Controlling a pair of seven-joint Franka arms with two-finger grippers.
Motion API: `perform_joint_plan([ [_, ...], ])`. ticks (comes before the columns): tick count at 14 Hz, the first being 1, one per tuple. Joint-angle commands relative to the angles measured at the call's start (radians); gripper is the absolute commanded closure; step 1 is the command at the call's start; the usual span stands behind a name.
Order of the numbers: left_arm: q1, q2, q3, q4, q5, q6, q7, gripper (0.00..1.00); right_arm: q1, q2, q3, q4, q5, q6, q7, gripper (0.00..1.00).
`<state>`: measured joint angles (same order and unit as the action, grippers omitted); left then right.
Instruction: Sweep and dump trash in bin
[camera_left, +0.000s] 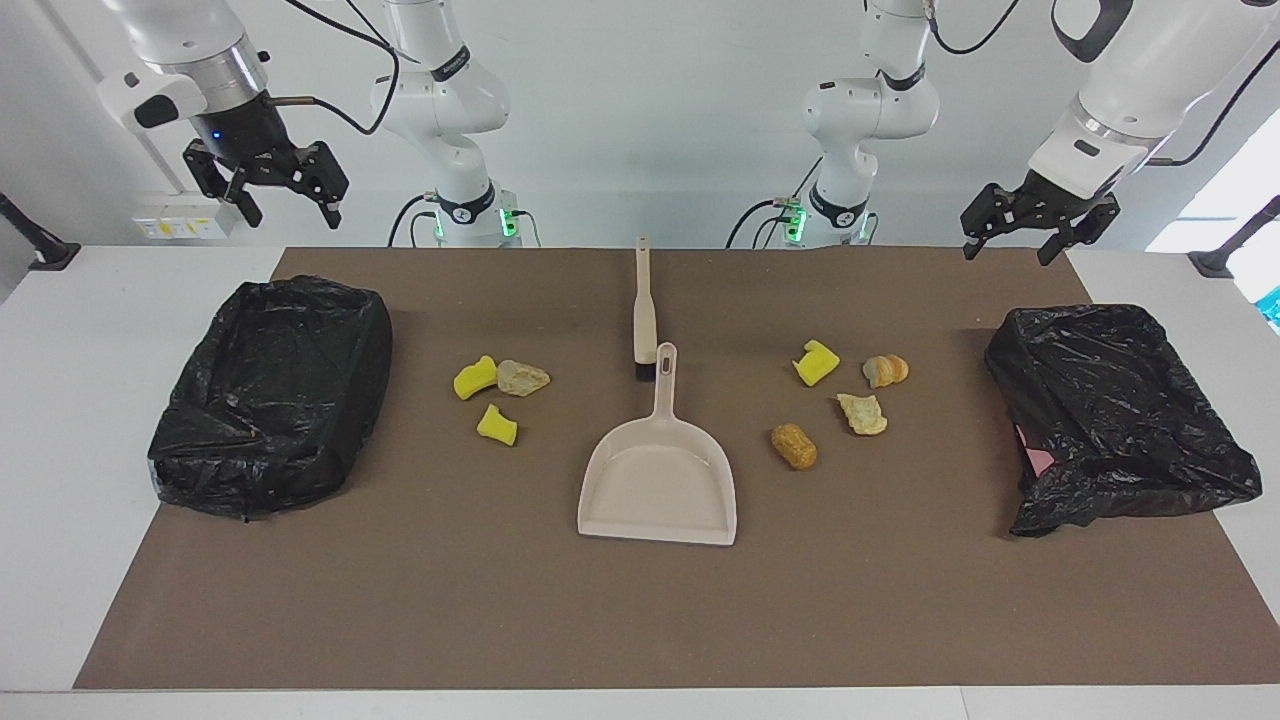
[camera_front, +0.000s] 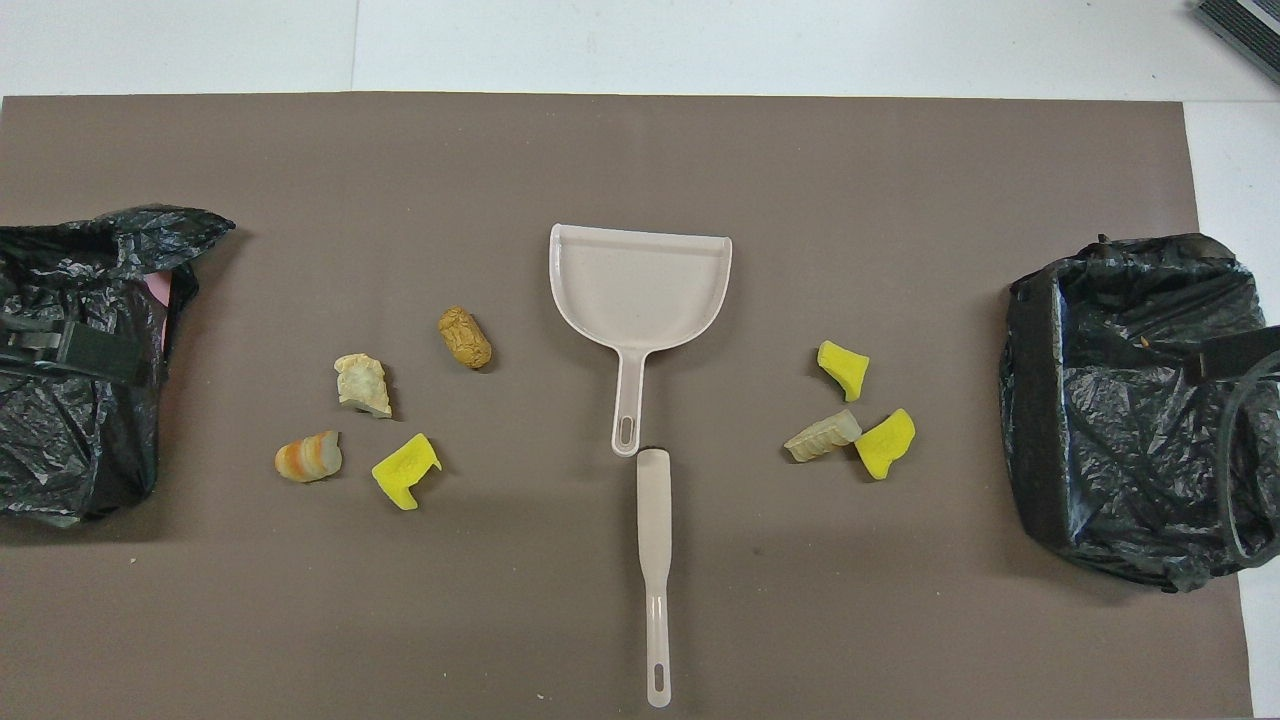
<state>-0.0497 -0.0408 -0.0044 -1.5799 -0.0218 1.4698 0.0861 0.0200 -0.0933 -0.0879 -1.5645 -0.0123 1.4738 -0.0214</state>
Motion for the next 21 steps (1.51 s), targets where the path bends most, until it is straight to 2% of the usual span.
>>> perform_joint_plan([
  [1, -0.013, -0.040, 0.009, -0.049, -0.004, -0.006, -0.003, 0.00, -0.005, -0.020, -0.003, -0.023, 0.014, 0.007, 0.003, 0.00],
  [6, -0.018, -0.068, 0.003, -0.115, -0.004, 0.018, -0.006, 0.00, -0.005, -0.023, -0.003, -0.029, 0.014, 0.003, 0.000, 0.00],
  [8, -0.051, -0.083, 0.003, -0.161, -0.004, 0.047, -0.005, 0.00, -0.005, -0.026, -0.003, -0.035, 0.014, 0.003, -0.002, 0.00],
  [17, -0.179, -0.145, 0.000, -0.411, -0.010, 0.308, -0.026, 0.00, -0.005, -0.034, -0.007, -0.046, 0.014, 0.002, -0.003, 0.00],
  [21, -0.277, -0.154, 0.000, -0.514, -0.012, 0.404, -0.110, 0.00, -0.005, -0.040, -0.007, -0.055, 0.014, 0.003, -0.005, 0.00],
])
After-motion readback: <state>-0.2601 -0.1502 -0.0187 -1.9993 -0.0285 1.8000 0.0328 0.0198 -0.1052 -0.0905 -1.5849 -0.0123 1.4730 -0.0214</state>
